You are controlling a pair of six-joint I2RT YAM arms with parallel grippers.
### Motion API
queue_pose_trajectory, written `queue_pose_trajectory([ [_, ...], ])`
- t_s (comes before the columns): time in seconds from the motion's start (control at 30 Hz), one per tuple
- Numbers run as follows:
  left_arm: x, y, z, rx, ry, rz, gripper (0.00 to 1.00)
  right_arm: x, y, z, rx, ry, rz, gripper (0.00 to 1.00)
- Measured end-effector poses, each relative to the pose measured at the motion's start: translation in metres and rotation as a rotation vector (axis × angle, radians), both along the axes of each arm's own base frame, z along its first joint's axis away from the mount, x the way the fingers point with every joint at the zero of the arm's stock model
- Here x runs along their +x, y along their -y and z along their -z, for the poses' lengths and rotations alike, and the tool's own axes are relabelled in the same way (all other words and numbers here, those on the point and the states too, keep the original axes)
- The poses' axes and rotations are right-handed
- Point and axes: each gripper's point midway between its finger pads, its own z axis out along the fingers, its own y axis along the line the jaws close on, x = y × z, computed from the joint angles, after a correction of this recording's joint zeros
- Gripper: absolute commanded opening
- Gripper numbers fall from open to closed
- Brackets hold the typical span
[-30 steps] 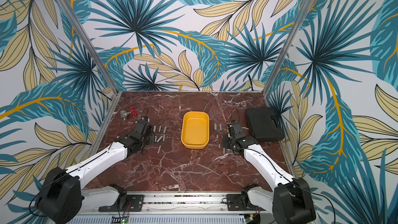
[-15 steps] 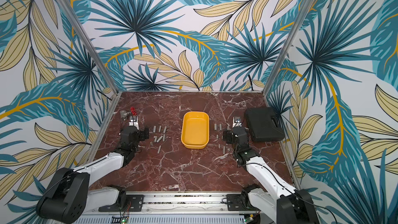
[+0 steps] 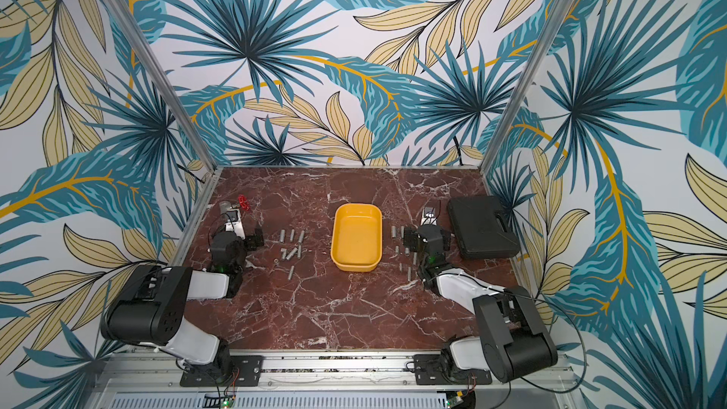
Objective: Take out the socket from the storage box
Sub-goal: Reset both arms
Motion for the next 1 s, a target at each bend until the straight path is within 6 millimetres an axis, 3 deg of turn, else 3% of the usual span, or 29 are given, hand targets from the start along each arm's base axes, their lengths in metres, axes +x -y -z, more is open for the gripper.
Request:
queue_pose_trajectory([
  [0.33,0.006,0.015,-0.012,-0.024,0.055,0.089,1.0,-0.003,0.02,-0.005,0.003,0.03,0.046,1.0],
  [0.5,0.006,0.016,-0.013,-0.026,0.057,0.099,1.0,-0.008,0.049,-0.008,0.015,0.086,0.116,1.0],
  [0.6,0.006,0.016,-0.013,-0.027,0.058,0.099,1.0,0.002,0.061,0.003,0.032,0.119,0.142,1.0],
  [0.7,0.006,0.015,-0.013,-0.027,0.061,0.089,1.0,0.002,0.057,0.028,0.038,0.054,0.118,1.0],
  [1.0,0.005,0.004,-0.015,-0.033,0.07,0.021,1.0,0.007,0.052,0.019,0.054,0.094,0.088,1.0],
])
